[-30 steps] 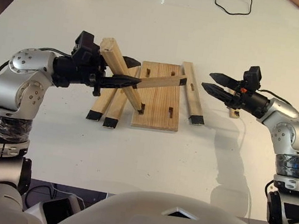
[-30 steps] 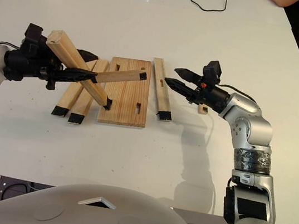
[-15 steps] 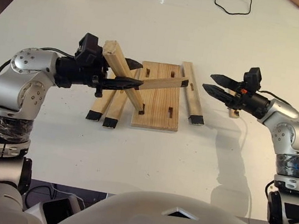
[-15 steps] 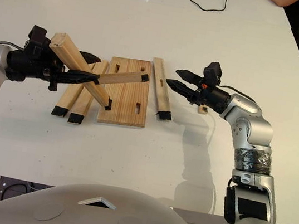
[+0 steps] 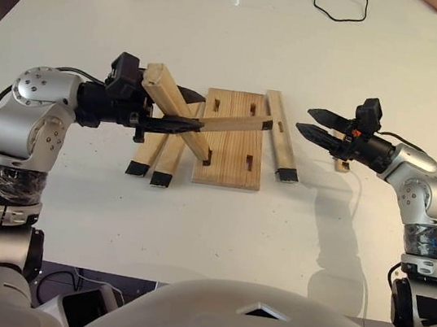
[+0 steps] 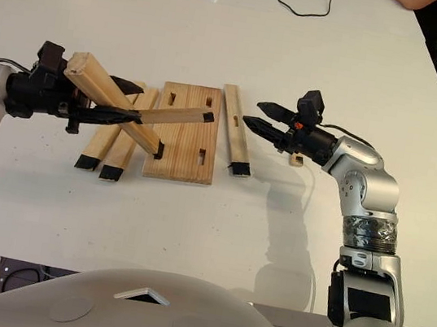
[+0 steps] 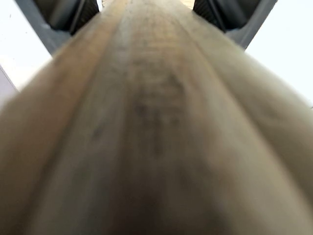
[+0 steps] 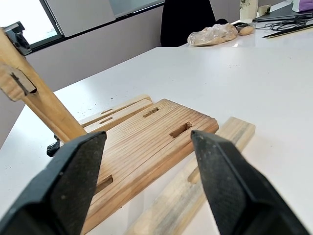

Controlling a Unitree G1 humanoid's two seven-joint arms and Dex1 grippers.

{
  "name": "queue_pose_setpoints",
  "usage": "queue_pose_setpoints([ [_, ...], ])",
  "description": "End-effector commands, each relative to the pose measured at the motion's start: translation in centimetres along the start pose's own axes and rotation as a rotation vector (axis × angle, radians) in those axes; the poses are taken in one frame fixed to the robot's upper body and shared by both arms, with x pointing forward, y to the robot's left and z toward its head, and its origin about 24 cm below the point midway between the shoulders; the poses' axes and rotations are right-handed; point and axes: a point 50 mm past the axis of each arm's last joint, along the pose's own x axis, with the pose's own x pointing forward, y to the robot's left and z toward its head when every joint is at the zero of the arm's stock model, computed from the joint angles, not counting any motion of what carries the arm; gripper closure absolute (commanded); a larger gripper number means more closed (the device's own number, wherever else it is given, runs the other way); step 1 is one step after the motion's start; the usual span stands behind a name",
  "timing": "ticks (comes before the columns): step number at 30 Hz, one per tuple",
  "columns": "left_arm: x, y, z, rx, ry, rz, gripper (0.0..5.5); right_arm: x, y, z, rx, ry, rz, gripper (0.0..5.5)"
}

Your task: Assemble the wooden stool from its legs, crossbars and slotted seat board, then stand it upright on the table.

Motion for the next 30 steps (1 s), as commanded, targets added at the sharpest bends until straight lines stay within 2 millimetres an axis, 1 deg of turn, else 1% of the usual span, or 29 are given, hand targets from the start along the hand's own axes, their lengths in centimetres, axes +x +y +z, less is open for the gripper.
queue_pose_setpoints([
  [1,-0.8,0.0,-2.1,-0.067,0.156,0.015,3.46,0.0,-0.2,0.1,-0.012,0.011,-0.006,2.32],
  [4,-0.5,-0.3,-2.4,-0.087,0.155,-0.008,3.46,0.0,-0.3,-0.1,-0.009,0.01,-0.011,2.32],
  [7,0.2,-1.3,-2.9,-0.093,0.165,-0.055,3.46,0.1,-0.2,-0.4,-0.006,0.01,-0.011,2.32],
  [10,0.7,-2.3,-3.2,-0.062,0.209,-0.103,3.46,0.1,0.1,-0.6,-0.002,0.008,-0.013,2.32],
  [13,0.7,-2.5,-3.2,-0.037,0.242,-0.121,3.46,0.1,0.1,-0.8,-0.002,0.013,-0.018,2.32],
  [16,0.7,-2.2,-3.0,-0.032,0.23,-0.111,3.46,0.3,0.2,-0.5,-0.004,0.003,-0.014,2.32],
  [19,0.7,-1.7,-2.7,-0.045,0.201,-0.087,3.46,0.3,0.1,-0.6,-0.005,0.004,-0.019,2.32],
  [25,-0.3,0.2,-1.8,-0.084,0.116,0.01,3.46,0.2,-0.1,-0.8,-0.003,0.01,-0.034,2.32],
  [27,-0.3,0.4,-1.4,-0.083,0.103,0.006,3.46,0.2,-0.2,-0.8,-0.004,0.01,-0.036,2.32],
  [30,-0.4,0.3,-1.5,-0.081,0.131,-0.022,3.46,0.2,-0.4,-0.7,-0.008,0.014,-0.036,2.32],
])
